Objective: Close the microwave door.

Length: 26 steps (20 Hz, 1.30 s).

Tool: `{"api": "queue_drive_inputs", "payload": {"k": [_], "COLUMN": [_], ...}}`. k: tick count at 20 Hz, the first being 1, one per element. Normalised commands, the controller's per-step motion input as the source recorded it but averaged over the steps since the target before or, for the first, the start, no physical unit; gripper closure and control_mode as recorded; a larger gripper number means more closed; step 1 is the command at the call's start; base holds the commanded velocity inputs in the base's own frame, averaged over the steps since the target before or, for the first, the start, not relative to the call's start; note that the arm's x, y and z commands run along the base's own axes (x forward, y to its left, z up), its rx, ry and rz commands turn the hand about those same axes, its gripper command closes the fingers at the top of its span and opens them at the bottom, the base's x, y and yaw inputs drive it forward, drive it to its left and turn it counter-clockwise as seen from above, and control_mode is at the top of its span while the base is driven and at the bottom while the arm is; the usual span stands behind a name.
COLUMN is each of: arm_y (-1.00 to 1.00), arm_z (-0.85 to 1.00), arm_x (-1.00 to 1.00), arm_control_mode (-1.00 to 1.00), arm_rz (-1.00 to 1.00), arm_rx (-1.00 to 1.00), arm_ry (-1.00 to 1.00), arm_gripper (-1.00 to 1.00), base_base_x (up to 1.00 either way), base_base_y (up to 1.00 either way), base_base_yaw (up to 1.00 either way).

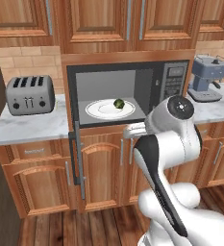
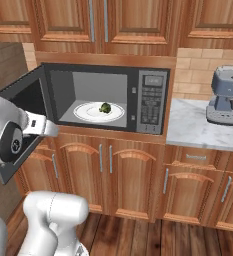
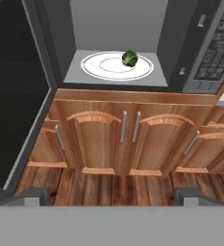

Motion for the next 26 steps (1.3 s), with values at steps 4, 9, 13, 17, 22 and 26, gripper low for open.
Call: {"api": "queue_drive_inputs", "payload": {"k": [4, 9, 13, 17, 22, 26], "arm_y": [0.35, 0.42, 0.82, 1.0, 0.98, 0.59], "arm_z": [0.93, 1.0, 1.0, 0.49, -0.16, -0.32], "arm_x": [0.0, -0.3, -0.56, -0.66, -0.41, 0.03], "arm_control_mode": [-1.0, -1.0, -1.0, -1.0, -1.0, -1.0], "arm_rz": [0.0, 0.01, 0.0, 0.0, 0.0, 0.0], "arm_rx": [0.0, 0.06, 0.0, 0.0, -0.1, -0.12], "arm_ry": [-0.4, -0.24, -0.22, -0.03, 0.0, 0.0], "arm_gripper": [-1.0, -1.0, -1.0, -1.0, -1.0, -1.0], "base_base_x": [0.0, 0.0, 0.0, 0.0, 0.0, 0.0], "base_base_y": [0.0, 0.0, 0.0, 0.0, 0.0, 0.0], "base_base_yaw": [0.0, 0.0, 0.0, 0.0, 0.0, 0.0]}}
